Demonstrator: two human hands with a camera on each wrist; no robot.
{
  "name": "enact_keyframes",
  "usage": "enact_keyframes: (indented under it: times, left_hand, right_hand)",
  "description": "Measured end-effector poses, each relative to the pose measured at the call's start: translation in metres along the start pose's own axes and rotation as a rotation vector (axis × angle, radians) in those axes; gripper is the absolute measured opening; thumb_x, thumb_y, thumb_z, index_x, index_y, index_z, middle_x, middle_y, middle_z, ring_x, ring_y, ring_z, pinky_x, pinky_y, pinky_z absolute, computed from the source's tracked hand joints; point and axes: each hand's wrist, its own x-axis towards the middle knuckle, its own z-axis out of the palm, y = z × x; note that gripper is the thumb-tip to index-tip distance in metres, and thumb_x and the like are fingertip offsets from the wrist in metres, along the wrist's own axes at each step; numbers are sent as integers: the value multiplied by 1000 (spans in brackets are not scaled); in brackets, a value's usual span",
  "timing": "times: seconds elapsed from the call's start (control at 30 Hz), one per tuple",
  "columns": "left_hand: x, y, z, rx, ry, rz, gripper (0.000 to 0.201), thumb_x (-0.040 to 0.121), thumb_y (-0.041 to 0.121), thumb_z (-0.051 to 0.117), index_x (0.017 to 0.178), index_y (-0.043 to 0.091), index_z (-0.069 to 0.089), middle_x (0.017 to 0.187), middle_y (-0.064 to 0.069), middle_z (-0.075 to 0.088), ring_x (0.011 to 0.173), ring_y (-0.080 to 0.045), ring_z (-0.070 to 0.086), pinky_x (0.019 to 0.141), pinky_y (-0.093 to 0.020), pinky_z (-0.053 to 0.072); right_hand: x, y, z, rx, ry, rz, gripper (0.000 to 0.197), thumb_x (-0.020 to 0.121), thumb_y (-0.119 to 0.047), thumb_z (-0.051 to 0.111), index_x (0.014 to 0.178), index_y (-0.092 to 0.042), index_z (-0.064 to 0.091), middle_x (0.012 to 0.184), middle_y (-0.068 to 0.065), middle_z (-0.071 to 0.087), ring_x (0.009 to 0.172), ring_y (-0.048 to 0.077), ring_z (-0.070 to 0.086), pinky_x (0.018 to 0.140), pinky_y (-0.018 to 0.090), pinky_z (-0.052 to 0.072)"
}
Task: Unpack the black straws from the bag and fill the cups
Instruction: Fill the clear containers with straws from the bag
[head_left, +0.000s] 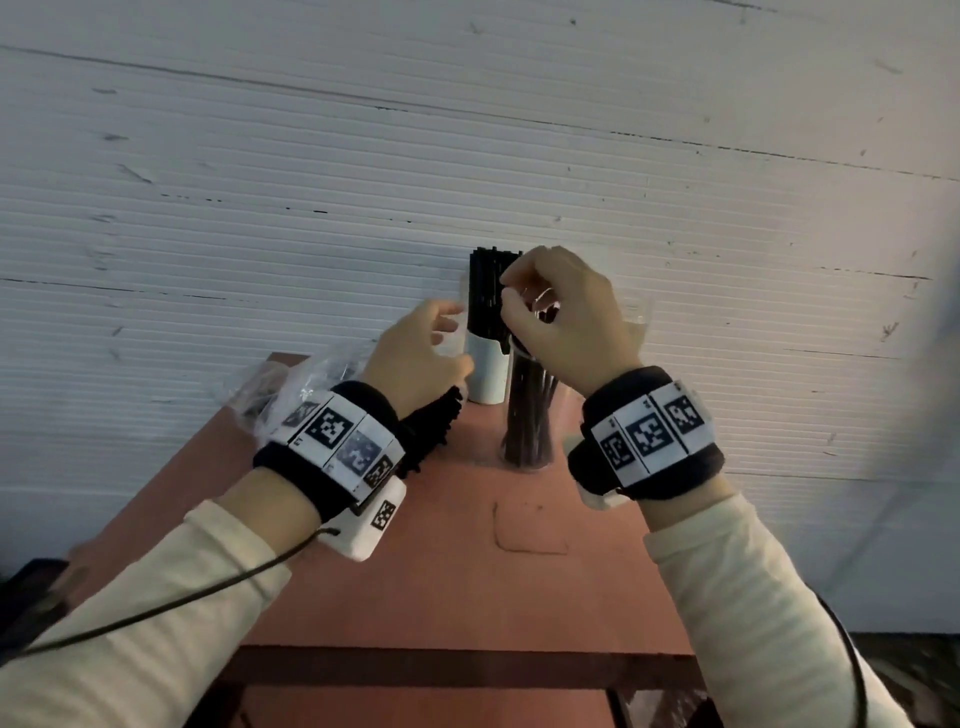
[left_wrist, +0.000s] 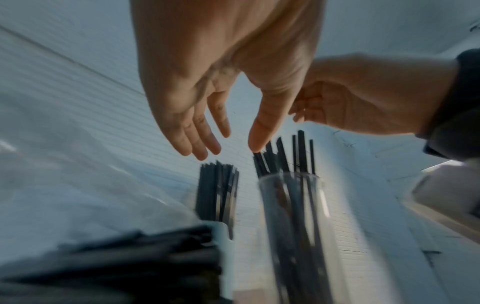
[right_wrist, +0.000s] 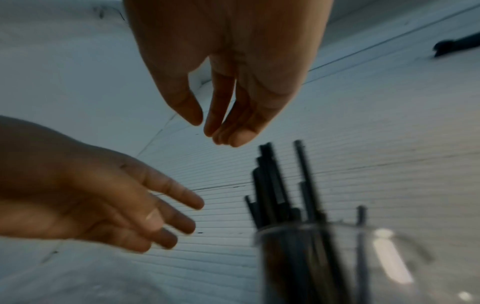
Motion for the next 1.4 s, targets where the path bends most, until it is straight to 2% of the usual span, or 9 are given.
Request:
enact_keyframes:
  times: [0.17,0.27,0.4,0.5,0.7,0.9,1.03,1.27,1.4]
  left_hand:
    - [-13,-27,-60,178,155,58,31,77,15,70,104,30,66,111,5,61,104,-13,56,91,-33,46]
    - [-16,-46,-85,304,18,44,32,71,27,79,97,41,65,119,1,61,111,-17,56,95,-37,47]
    - [-21,-61,-100,345,-160,-57,47,78,12,76,120,28,63,132,3,56,125,-17,49,97,-30,41]
    - [-23,-71,-100,357,-218,-93,54,81,4,70,128,28,57,130,3,54,120,-17,49,88,-26,38]
    - [-19,-77,-98,241,-28,-95,50,79,2,68,116,37,63,126,-3,62,100,-15,53,88,-31,48]
    - [-18,-78,-99,166,48,-56,46,81,8,70,119,33,64,132,8,58,117,-14,53,87,-24,41]
    - [-20,-77,-100,126,63,-40,47,79,8,74,118,33,64,133,12,57,114,-9,51,88,-23,39]
    - [-20,-75,-101,113,52,-44,50,79,3,72,118,33,65,132,10,58,118,-10,51,81,-15,39]
    - [-20,-74,-98,115,71,-58,52,79,3,72,119,34,65,134,6,57,123,-13,51,88,-21,38]
  right_hand:
    - [-10,-22,46,85,-334,137,18,87,-11,55,91,-13,73,82,1,71,72,10,62,67,19,50]
    - [-14,-28,78,-11,-584,167,21,92,-21,55,99,-13,74,94,2,72,86,15,64,74,23,50]
    - [-18,-34,110,-234,-847,161,31,95,-31,49,96,-8,71,87,5,68,81,22,61,77,35,50]
    - [-19,-38,124,-350,-969,128,37,99,-31,44,113,-6,66,108,11,67,99,26,61,82,31,45]
    - [-11,-37,142,-470,-971,200,46,98,-41,45,127,-8,57,124,9,62,113,25,57,93,33,42]
    - [-9,-41,147,-360,-950,134,51,96,-27,53,145,-26,39,145,3,47,132,24,43,108,36,34]
    - [-4,-46,148,-403,-1013,78,48,96,-18,50,142,-26,45,147,1,44,135,23,41,111,35,32]
    - [-4,-46,136,-365,-957,149,40,88,-10,59,126,-24,59,132,0,56,119,21,52,95,29,43]
    - [-6,-44,133,-312,-899,185,39,85,-8,61,120,-25,63,122,0,60,112,20,56,82,23,43]
